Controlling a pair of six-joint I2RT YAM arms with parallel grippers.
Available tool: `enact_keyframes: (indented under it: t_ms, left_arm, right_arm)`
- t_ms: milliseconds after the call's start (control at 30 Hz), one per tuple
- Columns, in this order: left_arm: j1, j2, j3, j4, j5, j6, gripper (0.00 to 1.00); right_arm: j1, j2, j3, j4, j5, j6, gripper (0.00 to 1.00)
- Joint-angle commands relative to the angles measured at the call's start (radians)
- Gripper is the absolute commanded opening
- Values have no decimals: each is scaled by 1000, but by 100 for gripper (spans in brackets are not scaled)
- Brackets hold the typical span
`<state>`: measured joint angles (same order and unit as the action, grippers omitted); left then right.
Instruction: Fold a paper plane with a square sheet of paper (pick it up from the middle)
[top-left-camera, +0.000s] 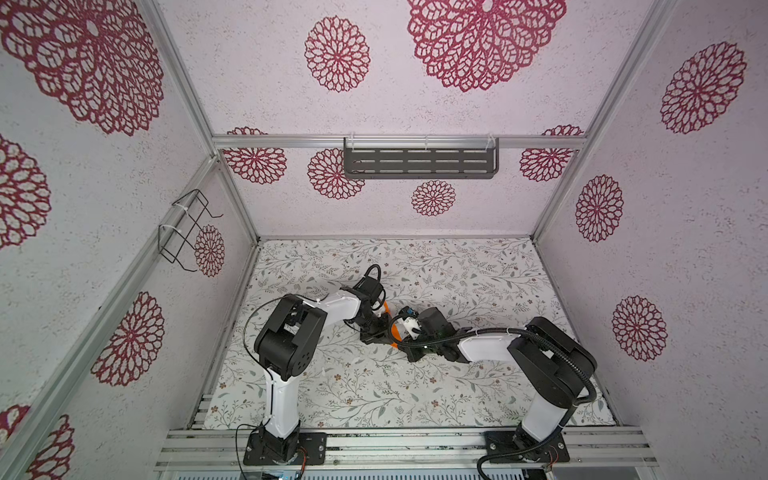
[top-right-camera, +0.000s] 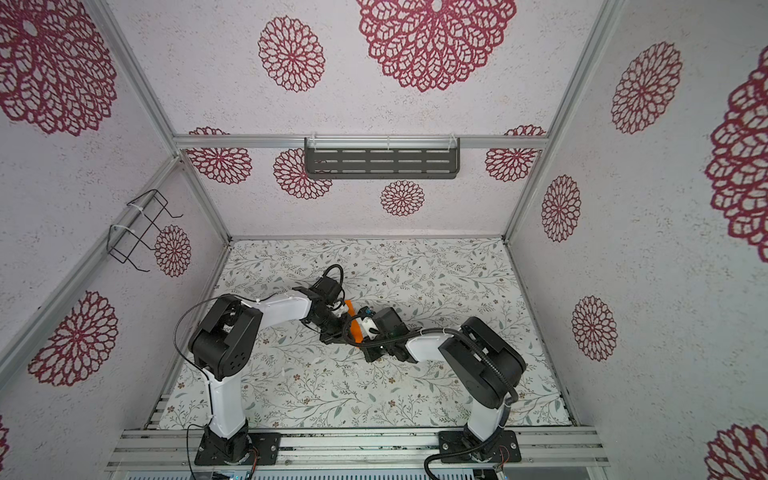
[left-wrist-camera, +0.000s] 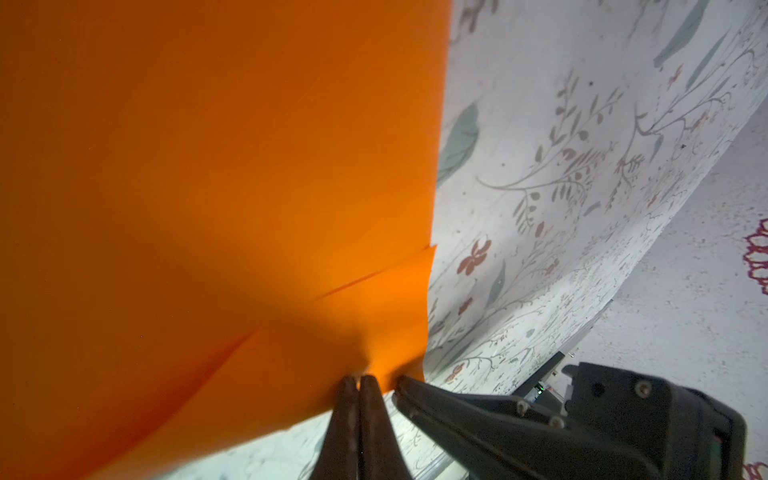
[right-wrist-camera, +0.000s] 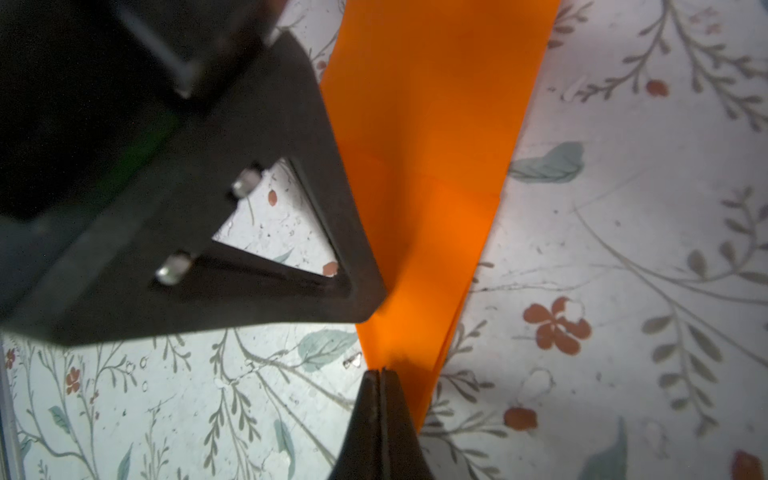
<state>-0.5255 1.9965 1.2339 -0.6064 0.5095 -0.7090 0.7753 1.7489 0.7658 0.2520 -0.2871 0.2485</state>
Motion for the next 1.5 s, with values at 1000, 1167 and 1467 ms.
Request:
enact_keyframes:
  t_ms: [1000,1167,1467]
  left_arm:
    - [155,-80,19,-211,-357,92,5]
    - [157,-227,-38,-88,-334,23,14]
    - [153,-405,-341,371,-153,-225,35]
  right_arm:
    - [0,10,-31,-73,32,35,0]
    - [-31,-40,7,-4,-94,142,6]
    - [-98,-114,1,116,-122,227,33]
